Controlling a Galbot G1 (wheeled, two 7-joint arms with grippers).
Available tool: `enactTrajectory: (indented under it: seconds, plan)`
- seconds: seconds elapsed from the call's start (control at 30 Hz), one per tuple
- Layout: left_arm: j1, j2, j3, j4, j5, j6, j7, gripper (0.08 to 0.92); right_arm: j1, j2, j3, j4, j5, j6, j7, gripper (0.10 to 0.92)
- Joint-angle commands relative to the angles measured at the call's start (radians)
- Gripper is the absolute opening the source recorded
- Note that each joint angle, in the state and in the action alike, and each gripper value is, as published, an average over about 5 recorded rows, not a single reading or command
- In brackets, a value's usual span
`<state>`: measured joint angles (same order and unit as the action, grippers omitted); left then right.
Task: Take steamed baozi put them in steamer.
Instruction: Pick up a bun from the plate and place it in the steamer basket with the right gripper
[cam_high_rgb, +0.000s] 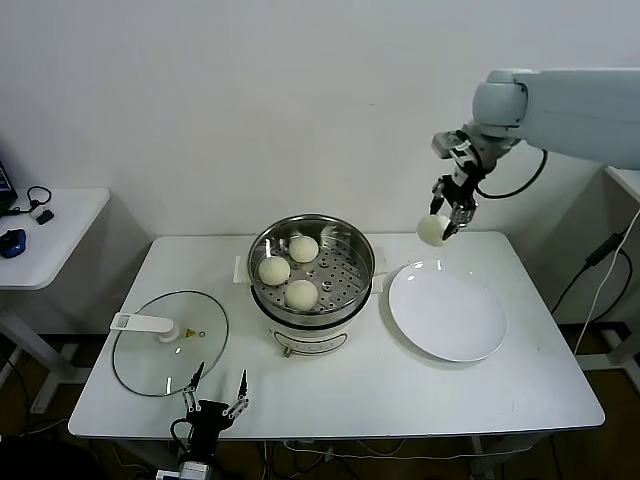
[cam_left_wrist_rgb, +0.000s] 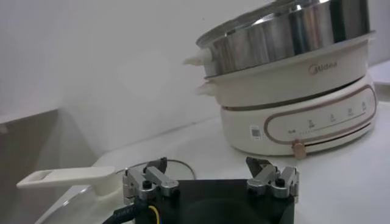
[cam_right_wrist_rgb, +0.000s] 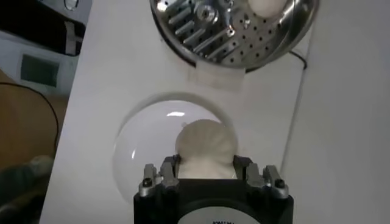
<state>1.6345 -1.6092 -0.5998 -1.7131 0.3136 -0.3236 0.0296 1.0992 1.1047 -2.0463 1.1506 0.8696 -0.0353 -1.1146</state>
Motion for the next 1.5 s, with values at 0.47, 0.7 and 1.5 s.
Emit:
enactTrajectory:
  seconds: [0.47, 0.7, 1.5]
  plan:
    - [0.011, -0.044, -0.002, -0.021, -0.001, 0.001, 0.001, 0.823, -0.116, 0.169, 0.122, 0.048, 0.082, -0.143, 0.101, 0.602]
    - [0.011, -0.041, -0.006, -0.012, -0.002, -0.001, -0.001, 0.823, -0.201, 0.196, 0.155, -0.009, 0.059, -0.163, 0.131, 0.602]
    - [0.001, -0.035, -0.022, 0.005, -0.007, -0.006, -0.001, 0.823, -0.378, 0.219, 0.244, -0.127, -0.02, -0.183, 0.192, 0.602]
